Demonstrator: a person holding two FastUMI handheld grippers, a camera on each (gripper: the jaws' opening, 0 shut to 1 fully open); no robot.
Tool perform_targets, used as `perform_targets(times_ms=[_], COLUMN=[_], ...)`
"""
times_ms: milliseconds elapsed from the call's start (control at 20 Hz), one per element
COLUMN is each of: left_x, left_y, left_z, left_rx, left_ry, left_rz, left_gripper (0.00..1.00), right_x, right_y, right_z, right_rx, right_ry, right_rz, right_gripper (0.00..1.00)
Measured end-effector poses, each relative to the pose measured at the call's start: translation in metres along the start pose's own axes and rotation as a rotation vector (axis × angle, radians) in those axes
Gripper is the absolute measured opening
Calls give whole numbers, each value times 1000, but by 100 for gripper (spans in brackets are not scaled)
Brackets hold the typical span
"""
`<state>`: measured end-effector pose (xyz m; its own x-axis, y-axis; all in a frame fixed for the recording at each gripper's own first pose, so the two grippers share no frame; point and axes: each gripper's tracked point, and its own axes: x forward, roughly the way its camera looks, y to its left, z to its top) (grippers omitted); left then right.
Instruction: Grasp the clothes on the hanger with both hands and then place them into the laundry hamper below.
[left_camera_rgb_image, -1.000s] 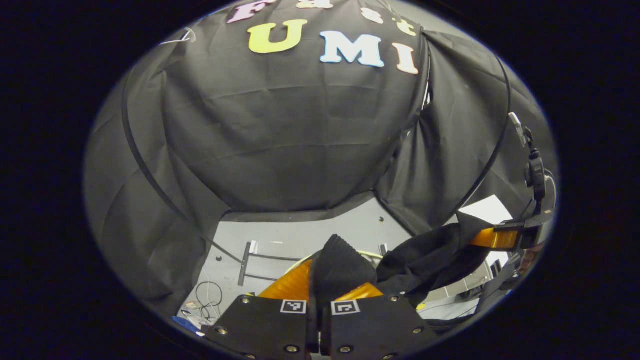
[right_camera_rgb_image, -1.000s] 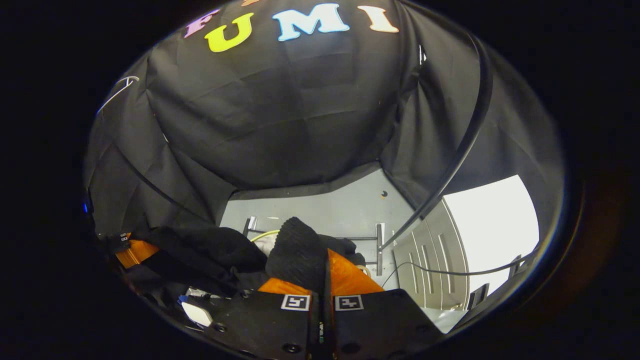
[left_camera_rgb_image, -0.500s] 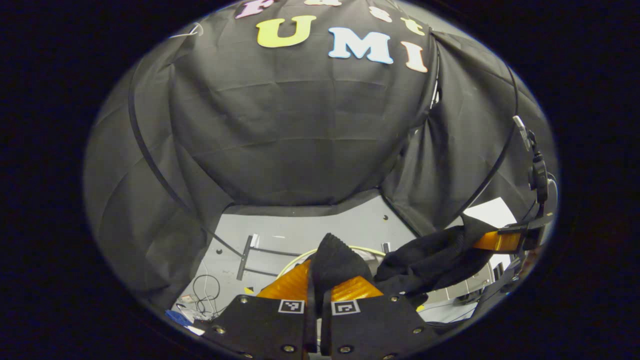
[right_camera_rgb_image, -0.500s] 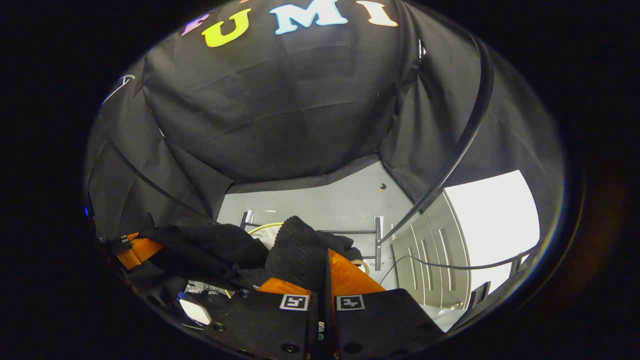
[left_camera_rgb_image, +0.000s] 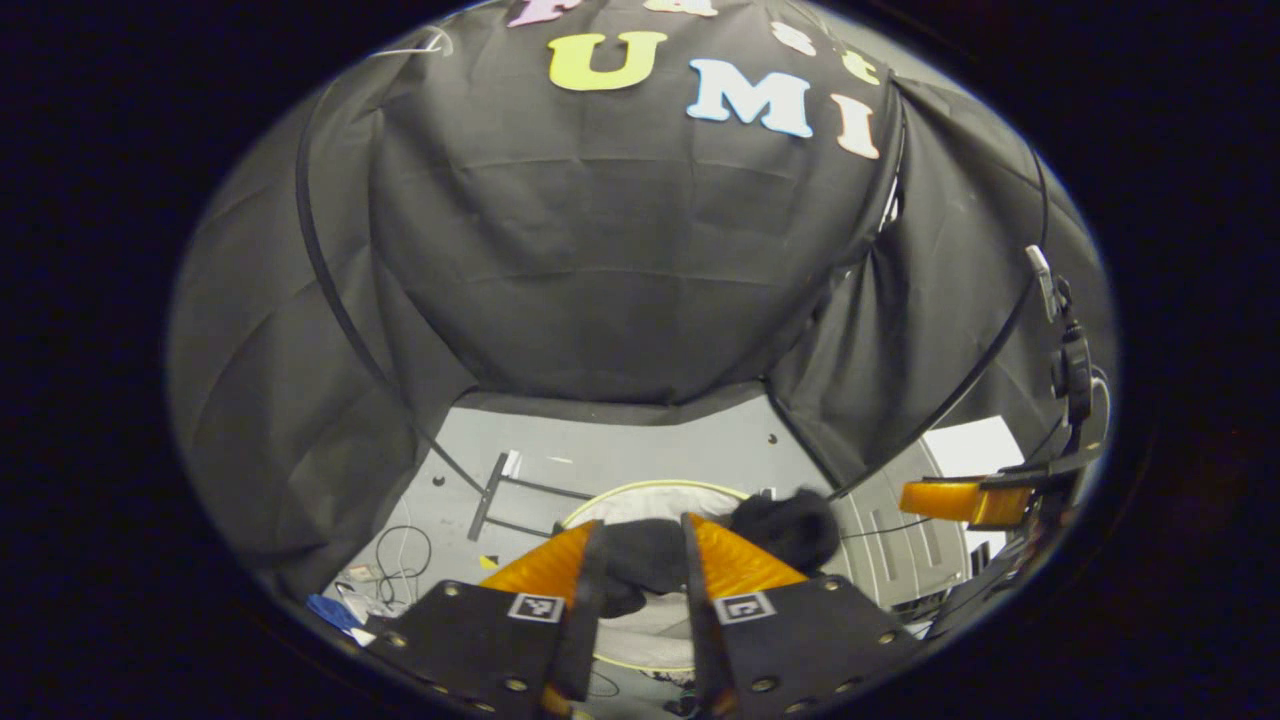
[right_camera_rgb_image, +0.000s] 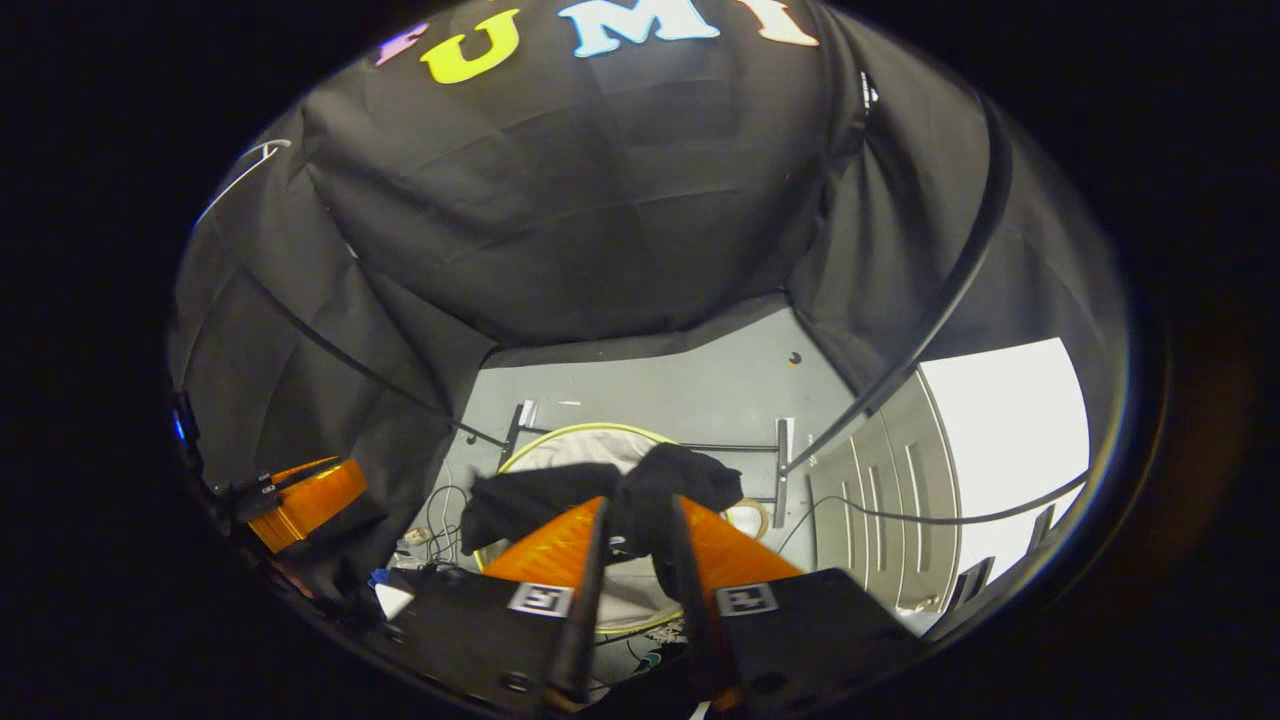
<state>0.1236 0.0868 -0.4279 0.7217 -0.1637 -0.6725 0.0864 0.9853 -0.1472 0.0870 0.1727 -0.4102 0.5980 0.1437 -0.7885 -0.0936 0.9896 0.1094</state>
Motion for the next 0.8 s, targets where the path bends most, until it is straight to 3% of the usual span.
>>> perform_targets(times_ms=[150,200,250,550,800], left_x=[-15,-20,-25,-67,-104], left_y=[12,14,14,12,-18], left_z=[11,14,17,42,97], left_rx=[-11,-5,-1,49,162], left_ry=[-22,-31,-43,-116,-254], left_rz=[59,70,74,91,90], left_gripper=[92,96,96,95,96], right_x=[-10,-19,-27,-82,-139], right_y=[2,0,-4,-38,-76], right_z=[6,12,19,46,72], right_rx=[-24,-28,-31,-5,44], right_ry=[-24,-44,-69,-187,-307], right_rz=[4,-6,-21,-101,-173], right_gripper=[82,95,99,98,98])
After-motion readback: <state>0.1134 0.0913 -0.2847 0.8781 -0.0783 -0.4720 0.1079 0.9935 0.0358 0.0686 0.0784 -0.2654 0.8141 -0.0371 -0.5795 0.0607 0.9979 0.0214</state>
